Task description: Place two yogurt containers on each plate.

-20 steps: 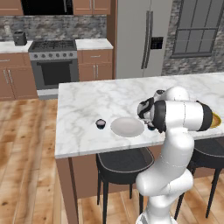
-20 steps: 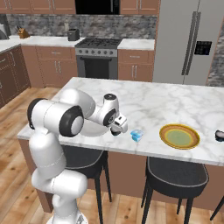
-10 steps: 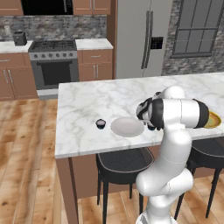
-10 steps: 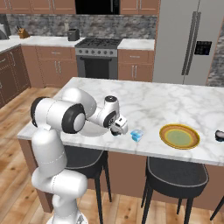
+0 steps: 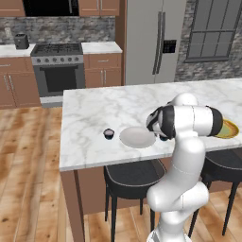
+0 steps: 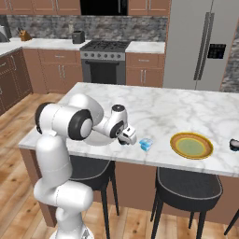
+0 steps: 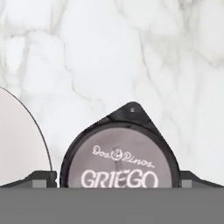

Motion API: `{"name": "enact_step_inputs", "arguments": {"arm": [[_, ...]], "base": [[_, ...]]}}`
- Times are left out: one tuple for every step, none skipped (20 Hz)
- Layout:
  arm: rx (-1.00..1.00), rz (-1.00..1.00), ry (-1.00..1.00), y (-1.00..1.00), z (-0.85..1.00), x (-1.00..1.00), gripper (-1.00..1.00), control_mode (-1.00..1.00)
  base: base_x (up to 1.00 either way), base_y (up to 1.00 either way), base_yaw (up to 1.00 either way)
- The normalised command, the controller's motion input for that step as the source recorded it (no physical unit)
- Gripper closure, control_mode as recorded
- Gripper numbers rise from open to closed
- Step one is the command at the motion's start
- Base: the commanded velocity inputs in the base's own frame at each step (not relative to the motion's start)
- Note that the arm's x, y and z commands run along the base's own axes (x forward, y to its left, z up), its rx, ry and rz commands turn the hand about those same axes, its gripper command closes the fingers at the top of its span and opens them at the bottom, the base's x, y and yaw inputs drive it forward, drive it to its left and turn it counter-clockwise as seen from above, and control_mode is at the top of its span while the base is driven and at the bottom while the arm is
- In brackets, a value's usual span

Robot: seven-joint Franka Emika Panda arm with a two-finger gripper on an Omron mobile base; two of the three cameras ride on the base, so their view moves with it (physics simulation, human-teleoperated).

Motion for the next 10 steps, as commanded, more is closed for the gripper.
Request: {"name": "enact_step_inputs", "arguments": {"arm": [[0.0,0.0,-0.01,-0.01,-0.03,0.17,-1.0,-1.0],[0.0,0.0,0.0,-0.01,-0.01,0.16,-1.0,-1.0],[0.0,0.0,0.0,0.0,0.0,0.15,-1.0,-1.0],[0.0,0.0,0.0,0.0,0.0,0.1,-1.0,-1.0],[0.0,0.0,-0.01,0.0,0.0,0.12,-1.0,-1.0],[0.0,0.0,-0.05,0.0,0.0,0.06,-1.0,-1.0],[0.0,0.0,-0.03,0.0,0.0,0.05,1.0,-1.0],[0.0,0.0,0.0,0.0,-0.03,0.06,1.0,-1.0],[0.0,0.0,0.0,0.0,-0.04,0.06,1.0,-1.0],[0.0,0.01,0.0,0.0,0.0,0.05,1.0,-1.0]], "base": [[0.0,0.0,0.0],[0.0,0.0,0.0],[0.0,0.0,0.0],[0.0,0.0,0.0],[0.0,0.0,0.0],[0.0,0.0,0.0],[0.0,0.0,0.0],[0.0,0.0,0.0],[0.0,0.0,0.0],[0.0,0.0,0.0]]}}
